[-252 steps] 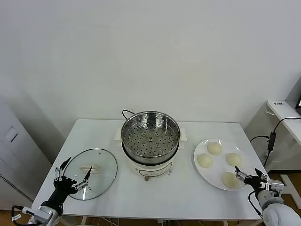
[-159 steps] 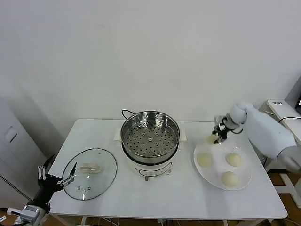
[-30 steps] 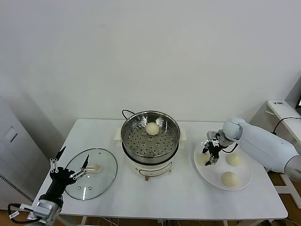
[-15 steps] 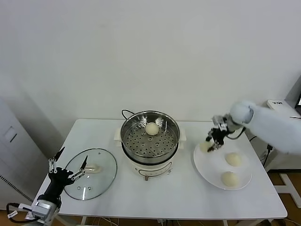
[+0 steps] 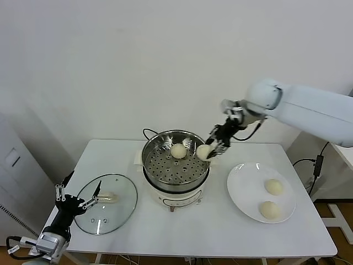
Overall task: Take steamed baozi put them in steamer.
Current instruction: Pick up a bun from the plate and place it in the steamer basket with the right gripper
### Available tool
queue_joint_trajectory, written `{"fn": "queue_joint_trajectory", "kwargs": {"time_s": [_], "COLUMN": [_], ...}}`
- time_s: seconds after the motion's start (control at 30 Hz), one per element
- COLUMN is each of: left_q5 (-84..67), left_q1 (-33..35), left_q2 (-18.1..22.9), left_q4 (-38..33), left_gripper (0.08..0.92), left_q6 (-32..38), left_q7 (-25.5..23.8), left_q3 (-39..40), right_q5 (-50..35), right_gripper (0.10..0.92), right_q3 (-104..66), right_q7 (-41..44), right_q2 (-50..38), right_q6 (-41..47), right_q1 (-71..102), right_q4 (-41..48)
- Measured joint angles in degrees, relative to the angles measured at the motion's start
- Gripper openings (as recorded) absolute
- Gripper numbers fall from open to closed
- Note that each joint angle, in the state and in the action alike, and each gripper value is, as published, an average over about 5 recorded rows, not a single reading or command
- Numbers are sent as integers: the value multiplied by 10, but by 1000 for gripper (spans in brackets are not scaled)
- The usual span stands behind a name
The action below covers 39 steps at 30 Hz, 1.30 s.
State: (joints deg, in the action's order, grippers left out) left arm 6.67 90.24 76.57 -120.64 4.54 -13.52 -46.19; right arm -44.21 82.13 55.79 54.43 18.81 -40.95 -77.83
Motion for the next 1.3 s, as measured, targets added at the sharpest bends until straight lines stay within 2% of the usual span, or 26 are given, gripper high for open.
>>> {"fn": "queue_joint_trajectory", "kwargs": {"time_s": [0.33, 0.6, 0.7, 1.03, 1.13, 1.3], "left_q5": [5, 9, 9, 10, 9, 9], "left_q1": [-2, -5, -6, -7, -9, -10], "left_q2": [7, 10, 10, 11, 10, 9], "left_q4": [1, 3, 3, 3, 3, 3], "left_gripper": [823, 823, 823, 823, 823, 823], "left_q6": [0, 0, 0, 0, 0, 0], "left_q7": [0, 0, 0, 0, 0, 0], "left_q3": [4, 8, 8, 11, 12, 14], "right_q5": [18, 31, 36, 53, 58, 69], "right_gripper": [458, 463, 510, 786, 817, 822], "right_q3": [-44, -64, -69, -79, -77, -67], "right_q7": [-81, -119, -128, -124, -102, -44], "right_q2": [121, 185, 197, 191, 165, 100], "right_q6": [45, 59, 62, 71, 70, 58], "right_q1": [93, 136, 145, 132, 110, 59], "right_q4": [71, 125, 139, 137, 121, 90]}}
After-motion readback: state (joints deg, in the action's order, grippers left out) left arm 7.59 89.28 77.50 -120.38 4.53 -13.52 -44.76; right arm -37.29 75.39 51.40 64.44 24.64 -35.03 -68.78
